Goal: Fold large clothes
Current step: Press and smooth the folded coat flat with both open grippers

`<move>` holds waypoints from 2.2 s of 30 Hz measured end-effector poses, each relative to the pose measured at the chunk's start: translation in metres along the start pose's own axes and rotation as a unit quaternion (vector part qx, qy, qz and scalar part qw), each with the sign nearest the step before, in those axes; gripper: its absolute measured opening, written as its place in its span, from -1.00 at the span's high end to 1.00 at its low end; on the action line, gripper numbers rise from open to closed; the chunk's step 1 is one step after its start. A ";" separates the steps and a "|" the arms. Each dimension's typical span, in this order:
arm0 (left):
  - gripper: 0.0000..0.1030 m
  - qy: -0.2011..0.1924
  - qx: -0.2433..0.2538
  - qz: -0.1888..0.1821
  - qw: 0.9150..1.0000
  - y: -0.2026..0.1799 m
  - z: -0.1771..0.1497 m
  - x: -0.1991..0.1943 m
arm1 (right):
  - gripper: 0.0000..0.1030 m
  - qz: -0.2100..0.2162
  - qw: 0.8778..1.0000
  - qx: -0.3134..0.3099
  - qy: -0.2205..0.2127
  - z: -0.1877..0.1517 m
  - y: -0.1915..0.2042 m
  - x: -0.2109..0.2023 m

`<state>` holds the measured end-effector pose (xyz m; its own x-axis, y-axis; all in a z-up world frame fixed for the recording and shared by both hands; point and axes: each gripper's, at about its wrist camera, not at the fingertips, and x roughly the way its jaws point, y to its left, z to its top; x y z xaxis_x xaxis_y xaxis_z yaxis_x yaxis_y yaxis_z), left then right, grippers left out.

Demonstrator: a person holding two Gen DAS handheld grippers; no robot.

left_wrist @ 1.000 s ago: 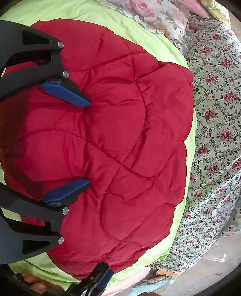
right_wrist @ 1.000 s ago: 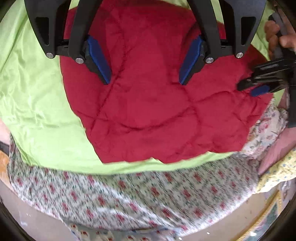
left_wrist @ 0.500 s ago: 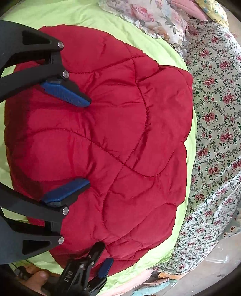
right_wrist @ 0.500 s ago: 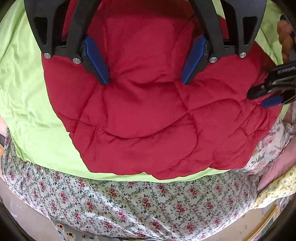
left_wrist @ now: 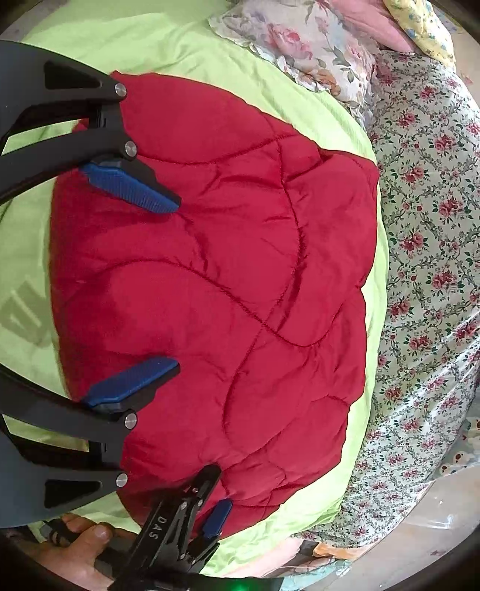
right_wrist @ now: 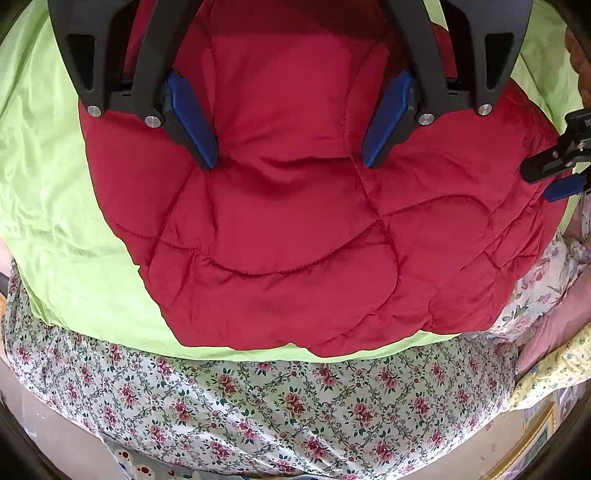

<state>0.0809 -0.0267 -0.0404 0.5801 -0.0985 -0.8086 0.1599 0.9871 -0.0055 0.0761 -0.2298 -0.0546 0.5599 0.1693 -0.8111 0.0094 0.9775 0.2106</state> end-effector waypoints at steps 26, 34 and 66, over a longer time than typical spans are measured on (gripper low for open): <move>-0.63 -0.011 0.006 -0.013 1.000 -0.010 -0.030 -0.015 | -0.65 -0.009 0.999 -0.032 0.005 -0.029 0.027 -0.033; -0.63 0.007 0.005 0.014 1.000 -0.007 -0.029 -0.008 | -0.66 -0.007 1.000 -0.004 0.007 -0.026 0.006 -0.023; -0.92 0.002 0.005 0.020 1.000 -0.008 -0.024 0.010 | -0.78 0.003 1.000 0.000 -0.003 -0.017 0.003 -0.012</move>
<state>0.0663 -0.0326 -0.0625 0.5836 -0.0582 -0.8099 0.1449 0.9889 0.0333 0.0549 -0.2267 -0.0538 0.5654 0.1740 -0.8063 0.0065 0.9765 0.2153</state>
